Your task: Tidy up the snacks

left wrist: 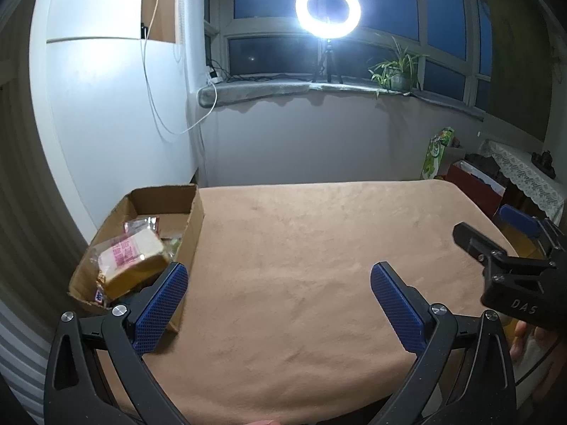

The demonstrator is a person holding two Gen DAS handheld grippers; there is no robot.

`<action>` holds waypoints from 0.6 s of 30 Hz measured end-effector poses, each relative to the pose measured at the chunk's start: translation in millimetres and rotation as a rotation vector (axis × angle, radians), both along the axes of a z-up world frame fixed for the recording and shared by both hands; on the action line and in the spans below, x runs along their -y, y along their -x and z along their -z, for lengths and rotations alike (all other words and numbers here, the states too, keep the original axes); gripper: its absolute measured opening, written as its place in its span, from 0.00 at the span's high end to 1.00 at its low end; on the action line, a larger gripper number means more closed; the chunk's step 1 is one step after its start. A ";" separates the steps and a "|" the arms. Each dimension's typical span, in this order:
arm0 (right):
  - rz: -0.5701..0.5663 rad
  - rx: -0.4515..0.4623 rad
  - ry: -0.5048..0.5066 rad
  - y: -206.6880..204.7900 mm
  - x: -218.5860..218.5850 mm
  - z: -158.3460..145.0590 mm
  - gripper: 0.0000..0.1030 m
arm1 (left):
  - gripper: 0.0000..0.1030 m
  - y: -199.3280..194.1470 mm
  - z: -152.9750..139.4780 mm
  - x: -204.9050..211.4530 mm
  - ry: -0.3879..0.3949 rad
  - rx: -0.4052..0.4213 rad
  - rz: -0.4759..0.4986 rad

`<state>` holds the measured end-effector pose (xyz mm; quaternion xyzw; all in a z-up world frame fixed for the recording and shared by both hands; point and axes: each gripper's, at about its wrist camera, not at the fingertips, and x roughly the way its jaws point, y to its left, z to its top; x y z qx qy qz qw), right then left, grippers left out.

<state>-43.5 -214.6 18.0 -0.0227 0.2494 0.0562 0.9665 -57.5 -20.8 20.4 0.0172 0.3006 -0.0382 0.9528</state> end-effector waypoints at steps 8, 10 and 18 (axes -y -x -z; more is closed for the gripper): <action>0.003 -0.003 0.006 -0.9 0.4 0.1 0.00 | 0.00 -4.0 4.4 -5.4 0.021 -0.027 -0.001; 0.003 -0.006 0.005 -1.0 0.4 0.3 0.00 | 0.00 -4.3 4.5 -6.5 0.022 -0.027 0.000; 0.001 -0.005 0.006 -0.8 0.8 0.1 0.00 | 0.00 -6.1 5.9 -10.9 0.020 -0.030 -0.002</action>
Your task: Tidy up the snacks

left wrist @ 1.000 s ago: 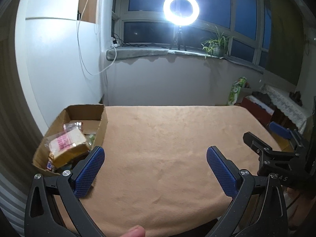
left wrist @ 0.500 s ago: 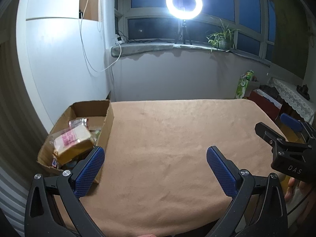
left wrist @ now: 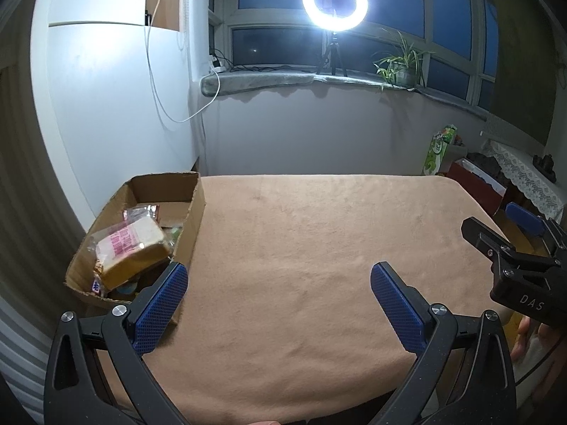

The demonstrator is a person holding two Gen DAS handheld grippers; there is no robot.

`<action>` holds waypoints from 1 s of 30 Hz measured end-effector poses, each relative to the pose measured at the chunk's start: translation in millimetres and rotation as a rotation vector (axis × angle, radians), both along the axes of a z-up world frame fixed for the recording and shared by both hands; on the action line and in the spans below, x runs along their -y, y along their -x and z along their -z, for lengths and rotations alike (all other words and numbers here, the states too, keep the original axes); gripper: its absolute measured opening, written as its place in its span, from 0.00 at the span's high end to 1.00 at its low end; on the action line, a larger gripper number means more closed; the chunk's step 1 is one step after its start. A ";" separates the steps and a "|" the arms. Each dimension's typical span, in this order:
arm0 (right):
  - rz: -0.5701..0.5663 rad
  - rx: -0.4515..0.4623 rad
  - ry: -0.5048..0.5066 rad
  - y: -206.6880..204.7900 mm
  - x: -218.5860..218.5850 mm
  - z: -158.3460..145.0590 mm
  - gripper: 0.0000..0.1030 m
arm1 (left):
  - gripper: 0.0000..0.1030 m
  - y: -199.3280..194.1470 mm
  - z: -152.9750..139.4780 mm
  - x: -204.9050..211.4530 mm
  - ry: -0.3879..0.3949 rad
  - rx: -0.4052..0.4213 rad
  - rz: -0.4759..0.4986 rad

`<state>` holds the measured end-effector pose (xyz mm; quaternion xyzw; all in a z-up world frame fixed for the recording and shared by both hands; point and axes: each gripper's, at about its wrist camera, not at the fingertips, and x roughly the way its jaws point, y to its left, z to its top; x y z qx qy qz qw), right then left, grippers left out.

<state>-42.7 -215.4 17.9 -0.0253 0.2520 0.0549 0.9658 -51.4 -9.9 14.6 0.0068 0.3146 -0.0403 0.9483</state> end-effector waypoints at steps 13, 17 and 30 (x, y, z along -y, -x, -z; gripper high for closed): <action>0.000 0.000 0.001 -0.5 0.5 -1.0 0.00 | 0.00 -0.7 -1.4 -1.9 -0.001 0.004 0.003; 0.000 -0.001 0.000 -0.3 0.3 -1.2 0.00 | 0.00 -1.0 -2.0 -2.2 -0.003 0.004 0.003; 0.002 -0.002 0.000 0.0 0.7 -1.7 0.00 | 0.00 -2.9 -1.1 -11.2 0.022 -0.008 -0.015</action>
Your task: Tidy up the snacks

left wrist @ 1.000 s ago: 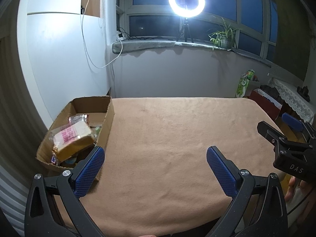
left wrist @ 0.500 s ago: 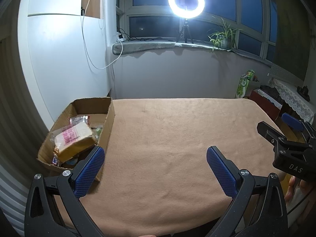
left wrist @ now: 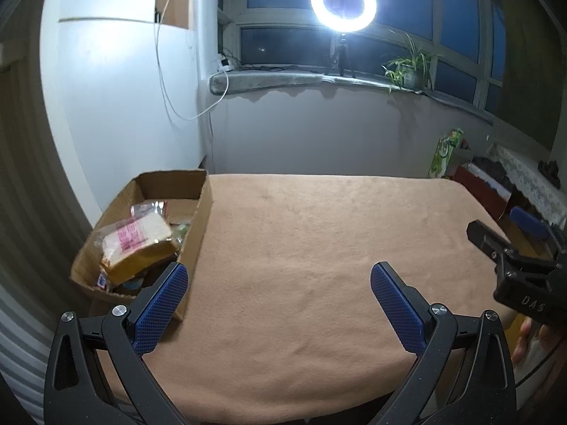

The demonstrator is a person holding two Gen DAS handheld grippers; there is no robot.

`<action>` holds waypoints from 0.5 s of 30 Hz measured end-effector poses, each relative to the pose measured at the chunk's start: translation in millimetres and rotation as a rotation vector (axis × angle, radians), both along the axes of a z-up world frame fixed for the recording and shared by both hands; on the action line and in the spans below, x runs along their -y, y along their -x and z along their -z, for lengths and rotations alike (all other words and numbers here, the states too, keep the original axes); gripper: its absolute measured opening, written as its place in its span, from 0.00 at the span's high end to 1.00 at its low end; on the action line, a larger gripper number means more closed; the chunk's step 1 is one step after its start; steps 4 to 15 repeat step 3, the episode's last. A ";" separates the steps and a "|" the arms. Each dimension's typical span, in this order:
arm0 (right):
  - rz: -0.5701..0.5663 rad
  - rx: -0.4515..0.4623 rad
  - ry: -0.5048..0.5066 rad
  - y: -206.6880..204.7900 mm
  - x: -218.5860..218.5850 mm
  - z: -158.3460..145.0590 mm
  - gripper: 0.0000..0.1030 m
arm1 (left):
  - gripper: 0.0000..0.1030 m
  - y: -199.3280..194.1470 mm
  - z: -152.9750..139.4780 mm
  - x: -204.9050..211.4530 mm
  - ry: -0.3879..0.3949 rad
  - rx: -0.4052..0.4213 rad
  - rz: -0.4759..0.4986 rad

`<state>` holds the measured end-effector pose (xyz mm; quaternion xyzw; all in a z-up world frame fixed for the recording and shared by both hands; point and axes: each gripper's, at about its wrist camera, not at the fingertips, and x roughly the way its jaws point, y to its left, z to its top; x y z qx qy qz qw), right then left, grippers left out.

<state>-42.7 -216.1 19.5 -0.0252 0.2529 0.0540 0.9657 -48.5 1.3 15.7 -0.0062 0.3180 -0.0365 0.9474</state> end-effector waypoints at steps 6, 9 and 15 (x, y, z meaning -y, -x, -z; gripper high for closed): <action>-0.001 -0.001 0.000 0.2 0.8 -0.1 0.00 | 0.00 1.9 -2.4 -0.5 -0.001 0.020 0.009; -0.001 -0.001 0.000 0.2 0.8 -0.1 0.00 | 0.00 1.9 -2.4 -0.5 -0.001 0.020 0.009; -0.001 -0.001 0.000 0.2 0.8 -0.1 0.00 | 0.00 1.9 -2.4 -0.5 -0.001 0.020 0.009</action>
